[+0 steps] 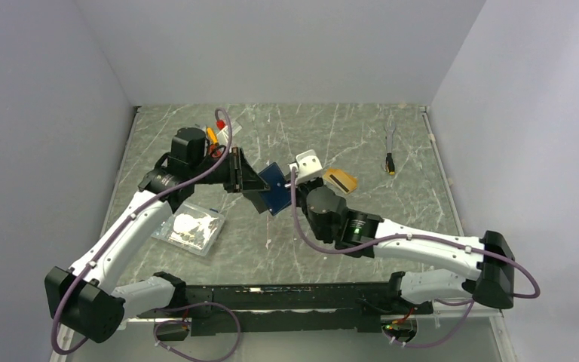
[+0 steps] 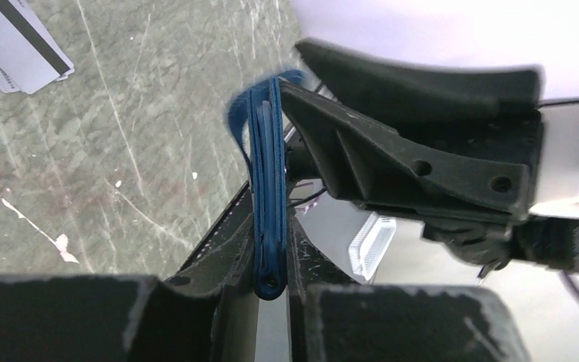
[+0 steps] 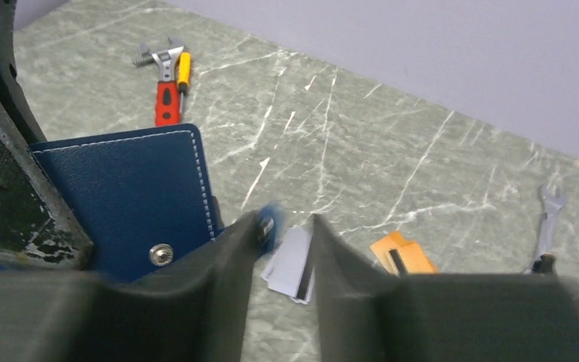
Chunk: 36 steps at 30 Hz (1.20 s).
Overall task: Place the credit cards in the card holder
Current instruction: Open the card holder at the center of the board.
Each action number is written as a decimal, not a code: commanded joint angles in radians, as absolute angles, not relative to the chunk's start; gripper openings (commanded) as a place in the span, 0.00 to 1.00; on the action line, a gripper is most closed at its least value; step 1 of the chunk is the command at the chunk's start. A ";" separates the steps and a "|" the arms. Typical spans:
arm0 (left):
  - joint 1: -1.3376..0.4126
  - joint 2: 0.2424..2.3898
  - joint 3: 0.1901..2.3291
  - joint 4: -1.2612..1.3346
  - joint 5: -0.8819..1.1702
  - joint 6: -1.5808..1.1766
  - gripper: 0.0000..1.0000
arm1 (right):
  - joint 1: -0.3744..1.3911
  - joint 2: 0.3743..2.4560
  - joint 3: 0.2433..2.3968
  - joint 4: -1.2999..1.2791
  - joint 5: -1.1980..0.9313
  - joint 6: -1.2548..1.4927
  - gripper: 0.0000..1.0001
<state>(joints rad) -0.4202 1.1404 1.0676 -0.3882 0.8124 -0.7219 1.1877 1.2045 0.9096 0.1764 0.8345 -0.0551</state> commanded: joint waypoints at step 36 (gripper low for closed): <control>-0.723 1.827 1.201 -0.508 0.788 0.139 0.50 | 0.534 0.940 0.749 -0.322 0.194 0.532 0.73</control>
